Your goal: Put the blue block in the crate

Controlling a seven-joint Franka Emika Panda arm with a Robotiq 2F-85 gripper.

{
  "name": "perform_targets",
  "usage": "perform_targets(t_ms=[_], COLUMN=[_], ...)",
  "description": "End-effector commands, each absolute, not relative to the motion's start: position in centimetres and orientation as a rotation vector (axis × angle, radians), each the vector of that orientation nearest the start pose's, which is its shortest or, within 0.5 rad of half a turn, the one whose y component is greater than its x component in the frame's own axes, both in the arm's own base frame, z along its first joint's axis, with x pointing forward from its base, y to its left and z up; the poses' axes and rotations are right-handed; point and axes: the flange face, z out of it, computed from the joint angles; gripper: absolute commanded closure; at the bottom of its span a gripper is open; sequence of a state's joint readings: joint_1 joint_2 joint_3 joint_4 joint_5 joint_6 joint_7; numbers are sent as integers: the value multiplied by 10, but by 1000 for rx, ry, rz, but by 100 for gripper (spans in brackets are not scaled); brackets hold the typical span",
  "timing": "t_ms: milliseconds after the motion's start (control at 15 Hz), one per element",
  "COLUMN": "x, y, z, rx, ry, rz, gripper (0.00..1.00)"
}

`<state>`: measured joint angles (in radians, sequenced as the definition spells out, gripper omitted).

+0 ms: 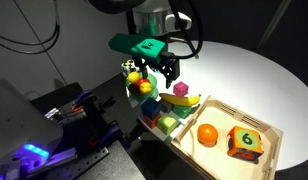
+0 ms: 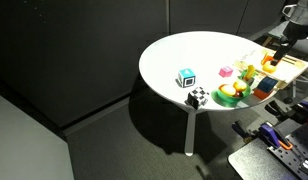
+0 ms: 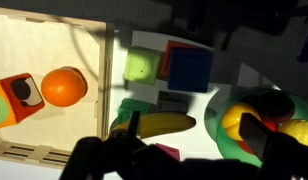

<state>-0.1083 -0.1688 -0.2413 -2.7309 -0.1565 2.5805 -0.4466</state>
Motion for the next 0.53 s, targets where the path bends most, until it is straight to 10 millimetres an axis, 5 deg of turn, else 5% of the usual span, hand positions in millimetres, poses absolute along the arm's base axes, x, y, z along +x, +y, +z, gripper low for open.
perform_targets(t_ms=[0,467], x=[376,375], y=[-129,-129], z=[271,269], rx=[-3165,-3163], ry=[-307,-342], rz=[7,26], gripper=[0,0])
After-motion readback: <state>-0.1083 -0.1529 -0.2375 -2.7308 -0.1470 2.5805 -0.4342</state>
